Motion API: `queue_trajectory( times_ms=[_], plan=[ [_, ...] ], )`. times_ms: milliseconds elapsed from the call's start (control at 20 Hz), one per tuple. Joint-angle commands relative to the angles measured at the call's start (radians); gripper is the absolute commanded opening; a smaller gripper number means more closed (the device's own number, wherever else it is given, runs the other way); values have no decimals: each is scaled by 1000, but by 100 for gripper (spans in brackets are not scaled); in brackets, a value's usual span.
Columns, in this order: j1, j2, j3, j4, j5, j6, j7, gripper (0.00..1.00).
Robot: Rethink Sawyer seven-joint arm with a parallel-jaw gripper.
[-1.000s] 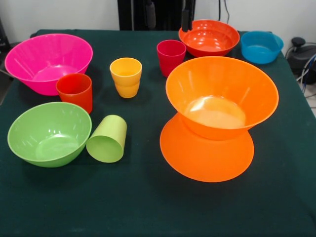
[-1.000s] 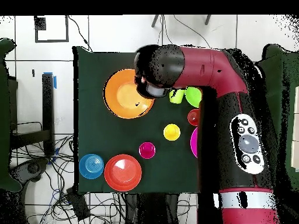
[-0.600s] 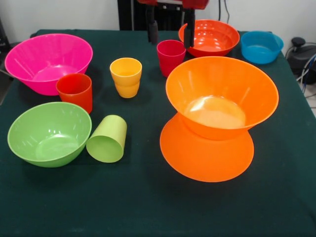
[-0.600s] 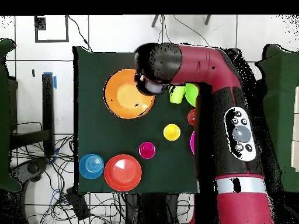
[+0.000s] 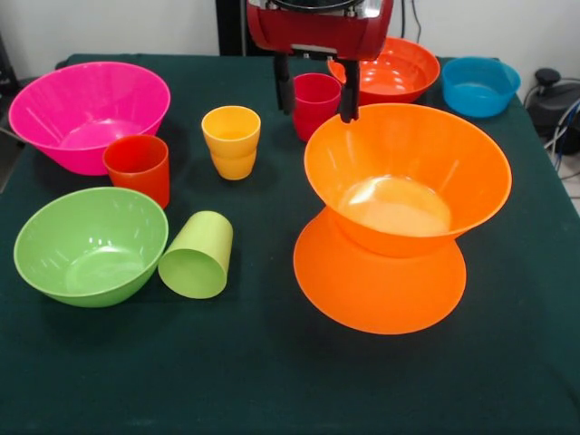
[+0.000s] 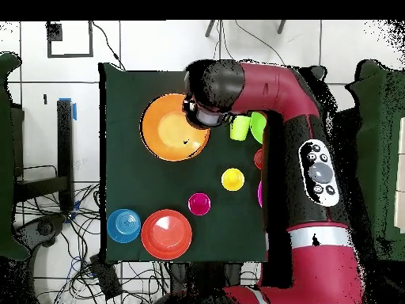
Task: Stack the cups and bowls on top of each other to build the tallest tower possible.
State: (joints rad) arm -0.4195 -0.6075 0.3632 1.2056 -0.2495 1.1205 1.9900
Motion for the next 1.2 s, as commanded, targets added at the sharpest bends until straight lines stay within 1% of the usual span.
queue_trajectory(
  times_ms=[50,150,200,400,450,600,750,800,900,1050,1100,1200],
  plan=[
    [3,-36,-3,-23,19,154,-12,100],
    [1,-66,1,-47,32,232,-19,100],
    [1,-79,2,-52,38,253,-18,100],
    [-1,-133,5,-25,64,284,-5,100],
    [0,-142,6,-31,62,294,-8,100],
    [-1,-168,1,-12,68,291,-7,100],
    [-1,-190,-16,26,60,252,5,100],
    [-4,-184,-23,41,55,229,15,100],
    [7,-166,-57,66,34,176,81,100],
    [23,-153,-105,104,1,72,167,100],
    [25,-151,-116,116,-6,41,176,100],
    [21,-141,-124,128,-9,1,153,100]
  ],
)
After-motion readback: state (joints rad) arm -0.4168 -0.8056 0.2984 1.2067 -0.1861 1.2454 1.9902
